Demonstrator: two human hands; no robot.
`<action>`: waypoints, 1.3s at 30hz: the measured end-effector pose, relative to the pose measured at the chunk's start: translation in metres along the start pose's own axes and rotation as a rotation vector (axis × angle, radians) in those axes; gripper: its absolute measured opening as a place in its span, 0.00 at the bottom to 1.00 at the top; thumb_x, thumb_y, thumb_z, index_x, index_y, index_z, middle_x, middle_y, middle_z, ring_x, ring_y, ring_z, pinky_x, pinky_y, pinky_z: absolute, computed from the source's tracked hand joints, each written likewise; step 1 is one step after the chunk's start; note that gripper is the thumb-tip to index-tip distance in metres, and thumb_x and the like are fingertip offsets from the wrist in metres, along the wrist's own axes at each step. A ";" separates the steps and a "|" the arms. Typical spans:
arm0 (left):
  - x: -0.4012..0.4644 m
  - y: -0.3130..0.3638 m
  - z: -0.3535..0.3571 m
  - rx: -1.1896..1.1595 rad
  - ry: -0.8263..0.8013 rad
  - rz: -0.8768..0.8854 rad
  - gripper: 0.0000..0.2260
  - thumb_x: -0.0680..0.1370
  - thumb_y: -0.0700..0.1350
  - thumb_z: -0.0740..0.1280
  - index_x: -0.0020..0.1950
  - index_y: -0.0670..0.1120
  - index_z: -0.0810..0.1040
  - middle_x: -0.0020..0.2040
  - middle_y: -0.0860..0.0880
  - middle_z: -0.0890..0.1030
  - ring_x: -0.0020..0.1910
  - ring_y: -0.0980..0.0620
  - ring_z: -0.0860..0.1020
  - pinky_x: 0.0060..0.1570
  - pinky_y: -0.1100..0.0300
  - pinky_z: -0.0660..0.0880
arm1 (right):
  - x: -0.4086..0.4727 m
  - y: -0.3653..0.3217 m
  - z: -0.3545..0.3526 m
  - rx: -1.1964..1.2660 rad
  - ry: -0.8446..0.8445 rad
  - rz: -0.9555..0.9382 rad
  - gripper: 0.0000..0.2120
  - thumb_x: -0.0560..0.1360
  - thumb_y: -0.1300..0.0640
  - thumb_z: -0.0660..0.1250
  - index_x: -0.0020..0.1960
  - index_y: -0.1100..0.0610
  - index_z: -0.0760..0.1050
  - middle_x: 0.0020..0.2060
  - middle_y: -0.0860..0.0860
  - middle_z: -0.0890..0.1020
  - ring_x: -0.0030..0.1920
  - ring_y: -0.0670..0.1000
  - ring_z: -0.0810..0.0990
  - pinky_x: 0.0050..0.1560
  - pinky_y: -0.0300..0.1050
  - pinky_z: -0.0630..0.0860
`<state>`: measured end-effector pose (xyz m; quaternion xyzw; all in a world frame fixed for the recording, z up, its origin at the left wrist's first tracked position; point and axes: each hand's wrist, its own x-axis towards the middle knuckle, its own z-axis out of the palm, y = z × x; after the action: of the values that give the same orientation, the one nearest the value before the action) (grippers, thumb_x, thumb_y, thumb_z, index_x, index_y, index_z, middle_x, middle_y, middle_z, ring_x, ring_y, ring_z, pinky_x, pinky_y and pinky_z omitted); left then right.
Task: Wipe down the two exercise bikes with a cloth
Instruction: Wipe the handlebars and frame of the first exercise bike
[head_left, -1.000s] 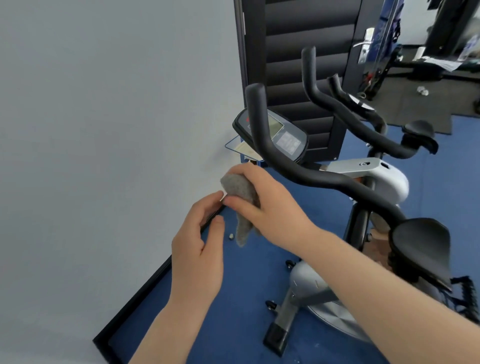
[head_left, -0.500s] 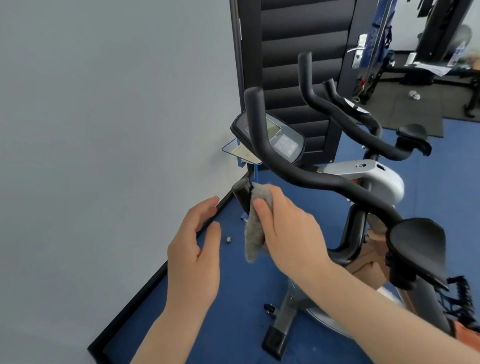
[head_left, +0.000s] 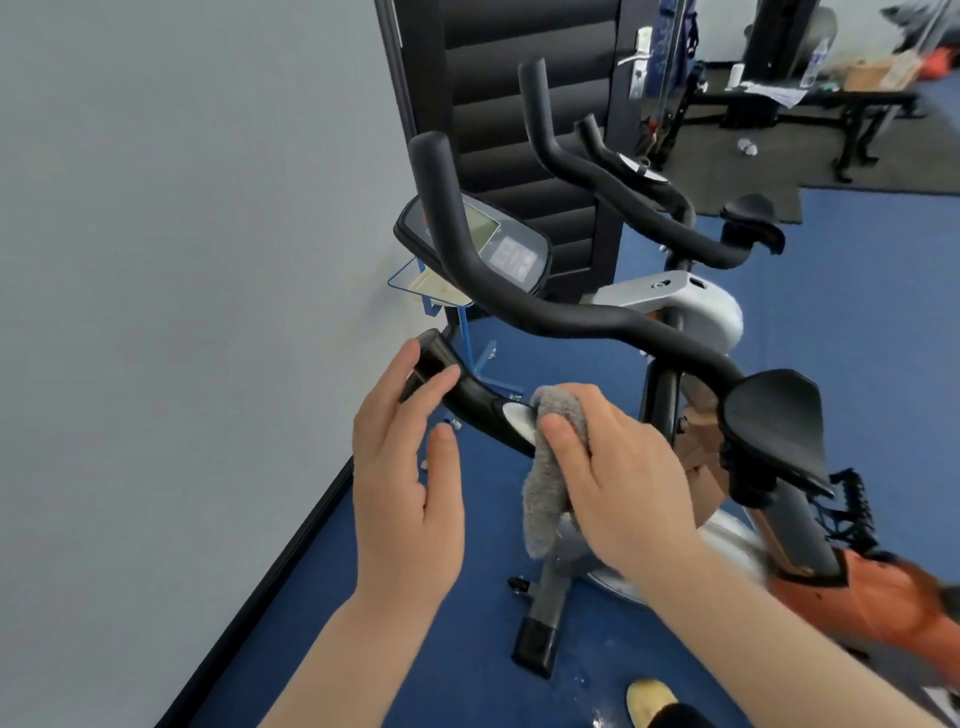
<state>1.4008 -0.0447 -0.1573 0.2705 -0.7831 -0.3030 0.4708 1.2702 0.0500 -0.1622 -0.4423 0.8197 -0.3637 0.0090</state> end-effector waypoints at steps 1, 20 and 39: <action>0.000 -0.001 0.002 -0.011 0.002 0.006 0.19 0.80 0.37 0.59 0.67 0.53 0.73 0.74 0.60 0.64 0.75 0.59 0.62 0.66 0.74 0.60 | -0.001 -0.013 0.007 -0.065 0.063 0.014 0.19 0.80 0.42 0.48 0.60 0.47 0.72 0.45 0.45 0.79 0.43 0.52 0.78 0.43 0.46 0.67; 0.008 -0.014 -0.002 -0.042 0.042 0.077 0.17 0.80 0.35 0.57 0.64 0.50 0.75 0.69 0.59 0.70 0.70 0.56 0.69 0.65 0.71 0.63 | 0.018 -0.021 0.003 -0.077 -0.122 -0.144 0.20 0.74 0.35 0.61 0.62 0.43 0.66 0.45 0.44 0.77 0.41 0.50 0.78 0.40 0.49 0.76; -0.007 0.004 0.033 0.084 -0.240 0.288 0.14 0.81 0.41 0.56 0.62 0.48 0.77 0.68 0.53 0.75 0.75 0.53 0.65 0.76 0.48 0.54 | -0.030 0.029 0.011 0.247 0.169 0.150 0.20 0.80 0.45 0.53 0.68 0.52 0.69 0.70 0.43 0.68 0.71 0.40 0.62 0.66 0.24 0.54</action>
<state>1.3735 -0.0293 -0.1705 0.1369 -0.8762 -0.2296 0.4009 1.2715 0.0755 -0.1973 -0.3433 0.7974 -0.4958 0.0213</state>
